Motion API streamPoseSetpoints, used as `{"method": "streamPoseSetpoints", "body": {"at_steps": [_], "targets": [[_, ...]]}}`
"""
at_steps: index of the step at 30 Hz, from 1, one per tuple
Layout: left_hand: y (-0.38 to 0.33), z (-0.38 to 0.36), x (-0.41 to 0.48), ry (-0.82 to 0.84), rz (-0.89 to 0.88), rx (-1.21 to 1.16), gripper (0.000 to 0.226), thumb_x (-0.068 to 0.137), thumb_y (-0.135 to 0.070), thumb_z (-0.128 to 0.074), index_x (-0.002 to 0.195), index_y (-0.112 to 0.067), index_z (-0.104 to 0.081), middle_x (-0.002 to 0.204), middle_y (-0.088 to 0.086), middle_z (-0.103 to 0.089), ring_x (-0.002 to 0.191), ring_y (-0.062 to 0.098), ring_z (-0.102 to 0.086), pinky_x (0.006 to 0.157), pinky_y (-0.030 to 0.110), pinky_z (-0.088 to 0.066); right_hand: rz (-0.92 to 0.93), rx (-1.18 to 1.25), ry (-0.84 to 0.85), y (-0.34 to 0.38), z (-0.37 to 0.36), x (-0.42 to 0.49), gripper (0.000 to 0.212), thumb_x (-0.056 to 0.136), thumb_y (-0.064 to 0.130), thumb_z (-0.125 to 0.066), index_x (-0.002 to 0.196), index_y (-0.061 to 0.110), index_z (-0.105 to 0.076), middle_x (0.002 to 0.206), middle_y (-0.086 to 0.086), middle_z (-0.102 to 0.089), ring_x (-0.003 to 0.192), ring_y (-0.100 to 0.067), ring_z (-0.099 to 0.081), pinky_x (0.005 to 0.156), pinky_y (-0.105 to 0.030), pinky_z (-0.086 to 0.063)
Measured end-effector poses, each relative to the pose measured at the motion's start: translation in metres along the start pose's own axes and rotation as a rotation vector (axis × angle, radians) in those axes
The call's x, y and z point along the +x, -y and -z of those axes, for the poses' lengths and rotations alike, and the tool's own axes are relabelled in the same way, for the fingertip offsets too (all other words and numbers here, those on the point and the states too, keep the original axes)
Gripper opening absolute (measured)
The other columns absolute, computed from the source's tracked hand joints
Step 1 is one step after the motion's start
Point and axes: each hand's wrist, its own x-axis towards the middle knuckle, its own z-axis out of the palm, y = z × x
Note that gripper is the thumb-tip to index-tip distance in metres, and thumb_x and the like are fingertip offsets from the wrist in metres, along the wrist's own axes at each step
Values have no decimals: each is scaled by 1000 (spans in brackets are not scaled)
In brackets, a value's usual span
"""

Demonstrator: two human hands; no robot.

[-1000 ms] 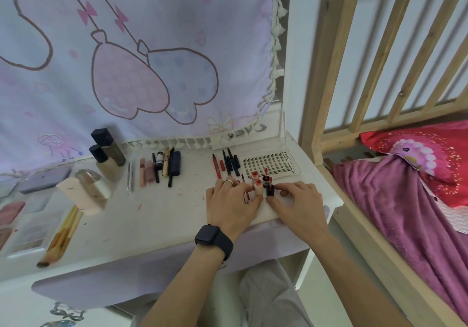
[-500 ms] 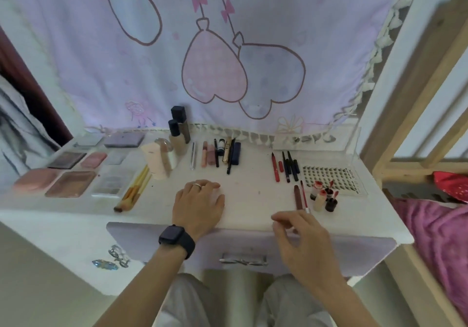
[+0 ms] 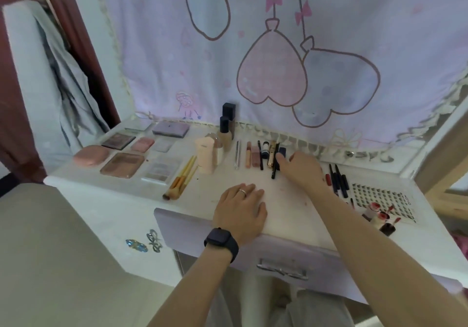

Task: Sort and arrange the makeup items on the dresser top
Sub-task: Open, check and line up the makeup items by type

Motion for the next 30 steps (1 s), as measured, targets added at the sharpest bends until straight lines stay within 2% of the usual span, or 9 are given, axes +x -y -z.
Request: {"method": "streamPoseSetpoints", "body": {"at_steps": [4,10,13,15,17,19,23,27,30], "targets": [[3,-2,2,10,0,-19,44,94,-41,-44,132,-26,-60,140,0,-57,134,23,-45,112,40,-33,28,-41,-21,-1,-5,16,50,97,47,-52,61,13,-46,57,-1,-49,52,-17,-48,47,-27,-29],[5,-5,2,-34,4,-36,42,92,-42,-46,128,-30,-62,138,-4,-59,133,20,-46,111,39,-33,26,-140,-19,2,9,14,47,103,41,-39,66,13,-44,68,-6,-53,56,-16,-43,49,-27,-27],[7,-6,-1,-97,27,-97,41,91,-40,-50,129,-31,-63,138,-8,-59,134,18,-44,111,38,-33,-3,166,19,8,16,-16,46,103,39,-41,64,14,-45,60,-3,-54,59,-28,-58,53,-29,-36],[7,-4,-2,-146,47,-172,44,90,-41,-50,132,-31,-60,139,-11,-57,133,15,-44,110,35,-33,-70,484,83,5,14,-53,30,103,35,-43,82,16,-54,71,0,-68,65,-22,-69,54,-30,-45],[8,-2,-1,-171,74,-229,45,91,-46,-43,132,-35,-58,136,-15,-57,130,10,-42,107,31,-33,-92,795,148,-1,10,-95,19,106,32,-42,101,21,-57,81,2,-74,58,-14,-67,46,-26,-44],[10,1,1,-172,102,-238,46,91,-52,-33,127,-39,-60,128,-20,-60,126,7,-42,104,32,-32,-61,930,177,-6,4,-129,18,108,30,-42,105,24,-59,84,5,-73,54,-12,-61,44,-21,-42],[8,7,3,-131,174,-362,52,88,-64,-26,112,-45,-68,113,-24,-66,120,6,-43,101,33,-28,55,830,132,-13,-9,-158,16,107,32,-44,109,35,-60,89,10,-71,53,-11,-57,49,-20,-45],[11,14,3,-63,206,-613,37,75,-75,-43,95,-55,-68,104,-26,-65,112,2,-50,103,33,-34,170,699,149,-14,-12,-160,16,105,40,-45,109,43,-61,91,17,-73,53,-4,-53,52,-20,-44],[16,21,2,2,228,-784,30,69,-72,-53,84,-51,-68,97,-17,-66,99,-2,-54,86,27,-40,184,674,132,-15,-11,-157,18,105,45,-44,102,42,-61,88,18,-70,53,-2,-50,51,-17,-41]]}}
